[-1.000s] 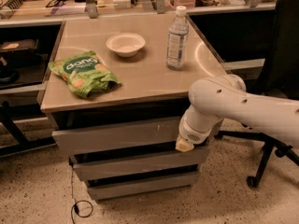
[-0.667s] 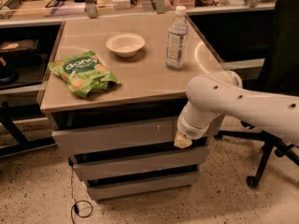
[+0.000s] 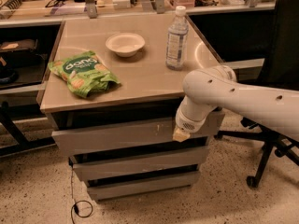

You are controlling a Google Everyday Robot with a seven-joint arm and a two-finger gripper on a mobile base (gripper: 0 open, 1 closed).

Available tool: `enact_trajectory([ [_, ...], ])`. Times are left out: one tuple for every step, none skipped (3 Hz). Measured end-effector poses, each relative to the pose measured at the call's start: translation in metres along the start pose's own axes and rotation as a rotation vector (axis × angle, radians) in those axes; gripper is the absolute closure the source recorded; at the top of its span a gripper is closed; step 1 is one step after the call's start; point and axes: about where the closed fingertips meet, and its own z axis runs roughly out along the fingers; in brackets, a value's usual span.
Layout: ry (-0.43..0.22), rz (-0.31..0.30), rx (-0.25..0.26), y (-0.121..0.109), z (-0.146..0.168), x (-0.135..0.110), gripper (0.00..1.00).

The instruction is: Close top drawer

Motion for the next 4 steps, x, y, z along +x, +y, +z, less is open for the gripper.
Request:
enact_trajectory([
  [0.0,0.0,0.0,-0.0002,-0.0001,-0.0002,0.81],
  [0.0,0.0,0.0,-0.0002,0.0,-0.0001,0.58],
  [0.0,0.0,0.0,-0.0002,0.0,-0.0001,0.35],
  [0.0,0.0,0.0,-0.0002,0.0,-0.0001,0.11],
])
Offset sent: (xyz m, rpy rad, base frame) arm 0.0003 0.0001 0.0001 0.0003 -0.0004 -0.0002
